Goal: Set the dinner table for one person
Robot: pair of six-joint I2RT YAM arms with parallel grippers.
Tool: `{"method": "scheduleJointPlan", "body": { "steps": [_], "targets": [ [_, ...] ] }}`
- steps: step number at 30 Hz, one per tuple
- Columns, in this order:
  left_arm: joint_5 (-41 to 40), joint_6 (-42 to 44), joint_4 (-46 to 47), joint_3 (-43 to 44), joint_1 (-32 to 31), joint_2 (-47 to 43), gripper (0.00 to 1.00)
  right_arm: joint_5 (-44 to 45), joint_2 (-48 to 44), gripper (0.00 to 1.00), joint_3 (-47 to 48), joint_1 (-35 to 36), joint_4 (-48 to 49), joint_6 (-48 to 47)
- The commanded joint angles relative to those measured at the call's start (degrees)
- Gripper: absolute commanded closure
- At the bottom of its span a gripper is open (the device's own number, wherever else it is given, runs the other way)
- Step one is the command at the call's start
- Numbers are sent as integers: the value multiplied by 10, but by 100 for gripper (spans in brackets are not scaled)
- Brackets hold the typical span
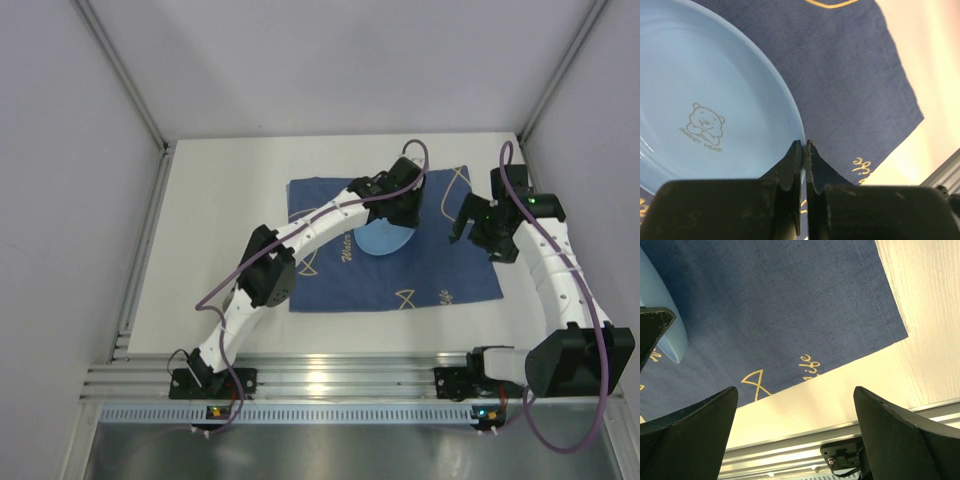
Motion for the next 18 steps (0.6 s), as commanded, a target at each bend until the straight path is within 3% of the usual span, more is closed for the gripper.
{"method": "scheduleJointPlan", "body": {
  "steps": [1,2,4,5,9,13,15,16,18],
  "targets": [
    [33,-58,62,12,-8,15,95,-5,-1,0,14,4,-14,-3],
    [28,-62,57,11,-10,14,83,-4,0,0,15,7,-14,-3],
    [13,-63,46,14,-10,11,72,-7,4,0,14,11,-14,-4],
    [5,-63,39,14,-10,6,60,-9,6,0,13,11,-10,-4],
    [-21,-57,27,7,-10,-34,40,-12,8,0,5,12,-3,-3],
    [-62,-48,-19,15,-10,-81,32,-12,8,0,14,17,0,-6],
    [-148,-36,-70,13,-10,-110,29,-12,5,0,27,23,0,-18],
    [-200,-46,-155,4,-5,-146,21,-16,6,0,40,32,-2,-19],
    [-289,-106,-222,-40,19,-193,18,-25,2,0,48,41,1,-23]
  ]
}}
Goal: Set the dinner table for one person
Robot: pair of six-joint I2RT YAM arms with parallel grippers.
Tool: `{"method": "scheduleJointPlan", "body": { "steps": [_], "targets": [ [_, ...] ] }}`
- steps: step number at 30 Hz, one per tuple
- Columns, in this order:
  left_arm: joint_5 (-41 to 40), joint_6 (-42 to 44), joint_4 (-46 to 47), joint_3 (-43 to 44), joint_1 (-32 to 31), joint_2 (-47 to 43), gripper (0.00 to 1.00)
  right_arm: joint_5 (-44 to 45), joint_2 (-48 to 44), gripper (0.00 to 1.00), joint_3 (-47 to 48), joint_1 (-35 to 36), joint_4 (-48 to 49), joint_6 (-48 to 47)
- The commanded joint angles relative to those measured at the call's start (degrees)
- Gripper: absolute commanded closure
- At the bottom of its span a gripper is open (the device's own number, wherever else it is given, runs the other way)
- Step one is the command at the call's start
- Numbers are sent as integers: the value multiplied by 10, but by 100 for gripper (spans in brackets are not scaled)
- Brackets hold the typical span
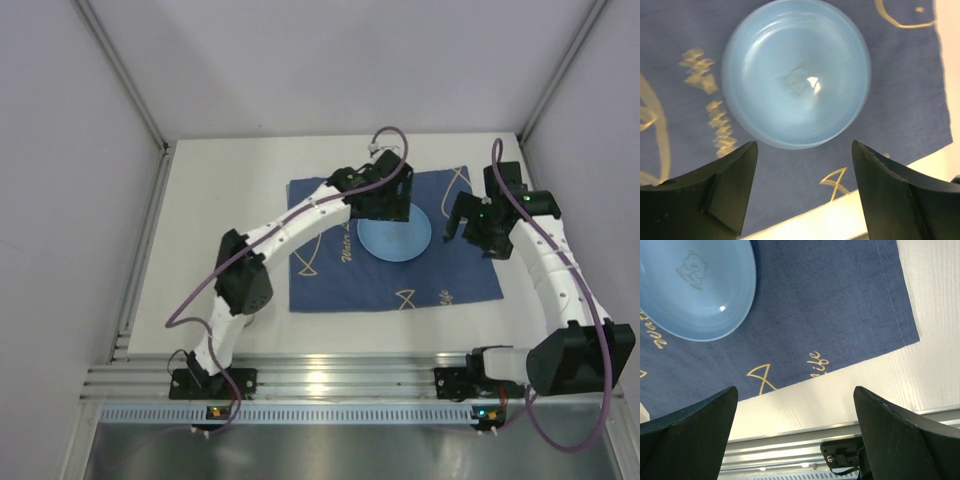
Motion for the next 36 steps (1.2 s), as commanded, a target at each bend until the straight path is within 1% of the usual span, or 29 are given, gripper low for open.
{"method": "scheduleJointPlan", "body": {
  "steps": [1,2,3,4,5,6,7,9,11,13,18,22,26,31,35,36],
  "targets": [
    [-147,-68,-164,-104,69,-177,19,-16,-7,0,42,25,12,-14],
    [-140,-88,-192,-154,95,-213,20,-35,-7,0,42,27,15,-13],
    [-118,-115,-195,-262,140,-246,21,-43,-6,0,38,29,20,-10],
    [-105,-118,-193,-311,161,-320,23,-55,-4,0,36,30,21,-8],
    [-105,-133,-193,-356,176,-353,23,-60,-3,0,35,32,28,-5],
    [-112,-143,-197,-427,196,-384,23,-64,1,0,35,32,31,-3],
    [-113,-151,-201,-456,203,-446,23,-68,2,0,33,36,34,-3],
    [-111,-178,-225,-513,214,-491,23,-72,5,0,32,40,42,0],
    [-112,-196,-246,-537,216,-531,23,-77,9,0,28,46,49,4],
    [-116,-221,-267,-571,218,-548,23,-80,18,0,25,56,56,5],
    [-81,-241,-244,-629,219,-586,26,-80,31,0,24,77,63,12],
    [-73,-247,-228,-651,219,-583,27,-78,36,0,30,87,63,14],
    [-63,-240,-190,-672,219,-567,29,-75,33,0,29,89,62,10],
    [-74,-227,-162,-684,219,-537,33,-65,27,0,20,89,60,4],
    [-74,-218,-133,-699,219,-512,48,-63,24,0,12,90,60,4],
    [-71,-217,-125,-709,219,-504,60,-63,26,0,11,89,60,5]
  ]
}}
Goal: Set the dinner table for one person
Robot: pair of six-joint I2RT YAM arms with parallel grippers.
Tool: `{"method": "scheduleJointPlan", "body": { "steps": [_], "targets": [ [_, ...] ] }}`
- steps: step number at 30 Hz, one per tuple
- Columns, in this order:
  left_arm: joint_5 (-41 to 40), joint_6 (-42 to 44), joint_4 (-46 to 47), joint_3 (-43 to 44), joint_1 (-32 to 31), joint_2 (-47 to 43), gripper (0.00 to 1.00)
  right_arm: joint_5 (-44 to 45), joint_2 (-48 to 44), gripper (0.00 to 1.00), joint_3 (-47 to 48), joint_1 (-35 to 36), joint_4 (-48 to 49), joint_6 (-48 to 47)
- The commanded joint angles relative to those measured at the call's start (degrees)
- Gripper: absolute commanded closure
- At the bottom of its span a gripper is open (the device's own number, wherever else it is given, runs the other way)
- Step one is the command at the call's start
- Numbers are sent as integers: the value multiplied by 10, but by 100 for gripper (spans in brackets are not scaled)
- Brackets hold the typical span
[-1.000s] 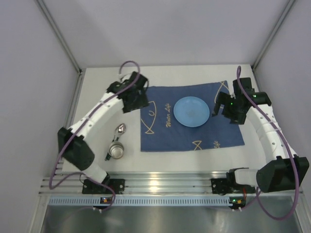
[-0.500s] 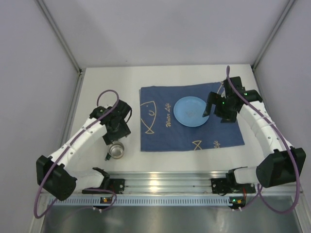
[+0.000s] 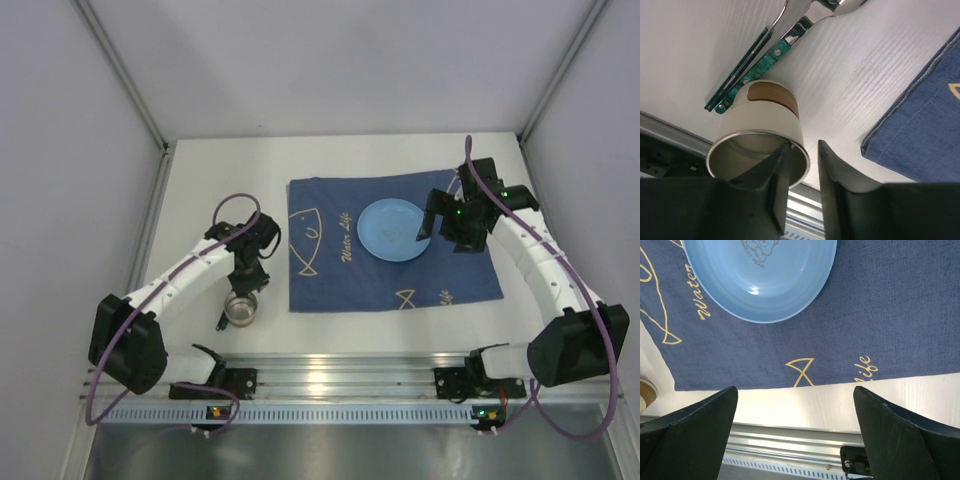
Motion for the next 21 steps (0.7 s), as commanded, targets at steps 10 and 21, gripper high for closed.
{"method": "scheduleJointPlan", "body": {
  "steps": [10,21],
  "targets": [
    [11,15,32,88,-9,25,100,-158,-40,0,-17,17,97,-14],
    [123,-18,83,384,-53,254,100,-160,-32,0,36,144,180,13]
  ]
}}
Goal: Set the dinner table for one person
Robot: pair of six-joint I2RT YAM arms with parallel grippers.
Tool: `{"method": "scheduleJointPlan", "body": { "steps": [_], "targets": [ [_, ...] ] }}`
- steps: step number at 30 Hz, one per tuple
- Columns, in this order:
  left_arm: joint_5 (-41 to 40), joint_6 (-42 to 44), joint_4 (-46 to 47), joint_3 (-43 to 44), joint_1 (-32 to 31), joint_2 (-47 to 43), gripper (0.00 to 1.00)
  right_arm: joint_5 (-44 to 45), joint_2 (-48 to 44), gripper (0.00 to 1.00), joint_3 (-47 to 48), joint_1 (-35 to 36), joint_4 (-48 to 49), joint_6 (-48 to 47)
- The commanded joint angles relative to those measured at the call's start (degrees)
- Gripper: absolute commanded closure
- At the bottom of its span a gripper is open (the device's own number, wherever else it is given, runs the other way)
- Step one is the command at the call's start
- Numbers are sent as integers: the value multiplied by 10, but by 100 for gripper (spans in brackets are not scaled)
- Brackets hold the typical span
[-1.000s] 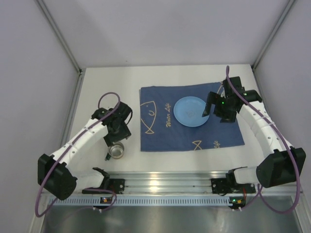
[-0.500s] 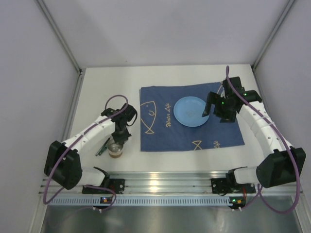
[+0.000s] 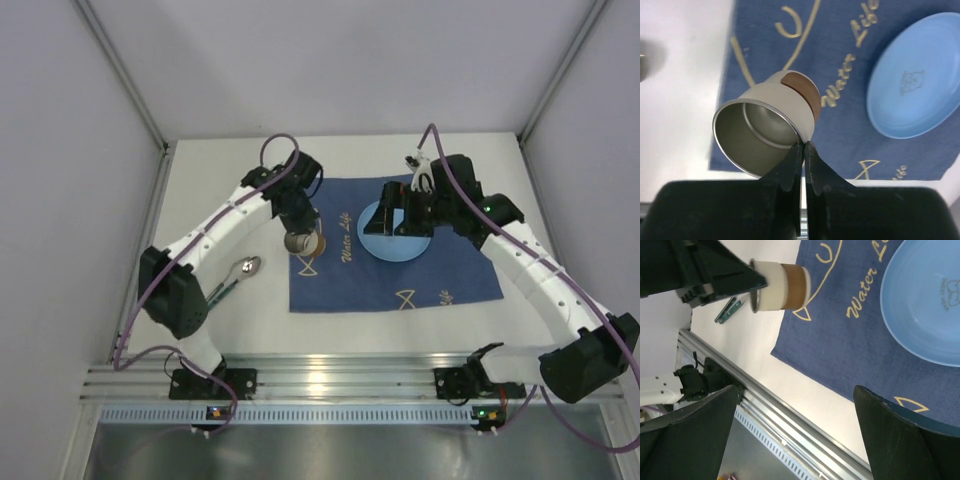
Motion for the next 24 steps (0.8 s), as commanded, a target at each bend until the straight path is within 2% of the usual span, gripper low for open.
{"method": "scheduleJointPlan", "body": {
  "steps": [1,5,6,11,13,15,16,19,21,24],
  "targets": [
    [60,-27,20,94,-9,93,100,27,12,0,32,1,4,4],
    [44,-1,-61,239,-31,209,100,71,18,0,45,1,-32,-7],
    [47,4,-66,248,-34,241,100,76,17,0,46,1,-37,-8],
    [92,27,-13,247,-48,279,100,106,15,0,49,0,-61,-16],
    [99,32,-3,251,-51,288,94,117,15,0,50,0,-66,-18],
    [118,34,12,253,-52,290,80,122,17,0,49,-1,-69,-20],
    [123,37,19,255,-51,288,68,127,17,0,49,1,-71,-23],
    [134,39,31,269,-51,288,50,131,26,0,50,1,-72,-25],
    [137,46,25,297,-46,291,41,133,38,0,55,0,-71,-25],
    [141,49,7,342,-29,286,38,131,62,0,63,0,-69,-23]
  ]
}}
